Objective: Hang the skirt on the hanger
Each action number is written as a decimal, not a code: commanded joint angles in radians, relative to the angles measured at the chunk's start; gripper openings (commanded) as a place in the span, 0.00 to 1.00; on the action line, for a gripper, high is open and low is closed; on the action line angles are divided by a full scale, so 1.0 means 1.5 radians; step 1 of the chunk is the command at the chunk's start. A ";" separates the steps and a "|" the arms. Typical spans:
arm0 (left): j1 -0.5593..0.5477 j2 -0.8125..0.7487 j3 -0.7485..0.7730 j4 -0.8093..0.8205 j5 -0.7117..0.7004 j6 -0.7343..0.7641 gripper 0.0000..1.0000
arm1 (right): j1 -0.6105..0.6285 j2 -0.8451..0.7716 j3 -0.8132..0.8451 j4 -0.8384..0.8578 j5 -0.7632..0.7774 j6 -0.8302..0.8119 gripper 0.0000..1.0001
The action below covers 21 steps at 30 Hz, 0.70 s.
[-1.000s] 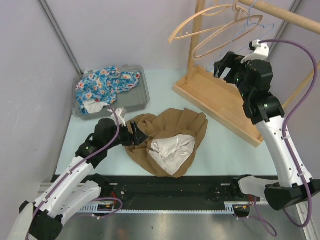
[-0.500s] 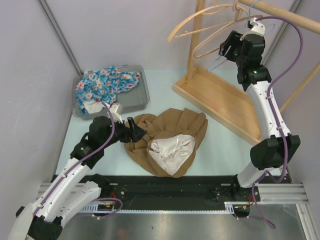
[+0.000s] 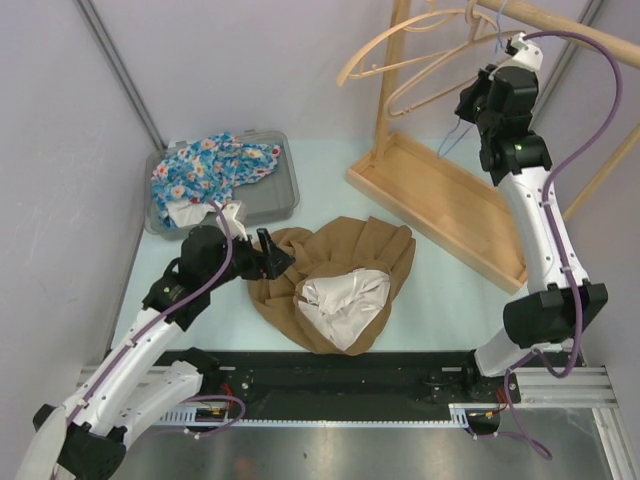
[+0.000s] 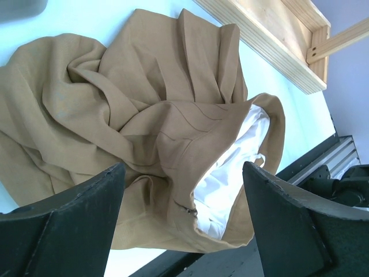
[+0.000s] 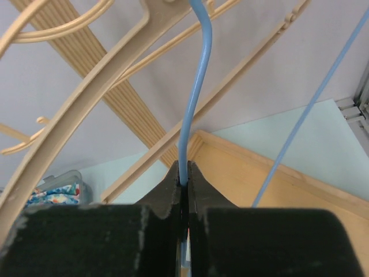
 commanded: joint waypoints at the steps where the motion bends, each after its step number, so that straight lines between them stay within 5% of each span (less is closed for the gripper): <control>1: 0.002 0.024 0.054 0.028 0.007 0.025 0.89 | 0.001 -0.102 -0.024 0.011 -0.037 -0.004 0.00; 5: 0.002 0.034 0.071 0.044 0.010 0.034 1.00 | -0.005 -0.176 -0.086 0.000 -0.121 0.008 0.00; 9: 0.002 0.050 0.094 0.085 0.027 0.037 1.00 | -0.014 -0.285 -0.171 -0.075 -0.195 0.040 0.00; 21: 0.002 0.190 0.151 0.268 0.262 -0.073 1.00 | 0.046 -0.476 -0.334 -0.351 -0.645 -0.040 0.00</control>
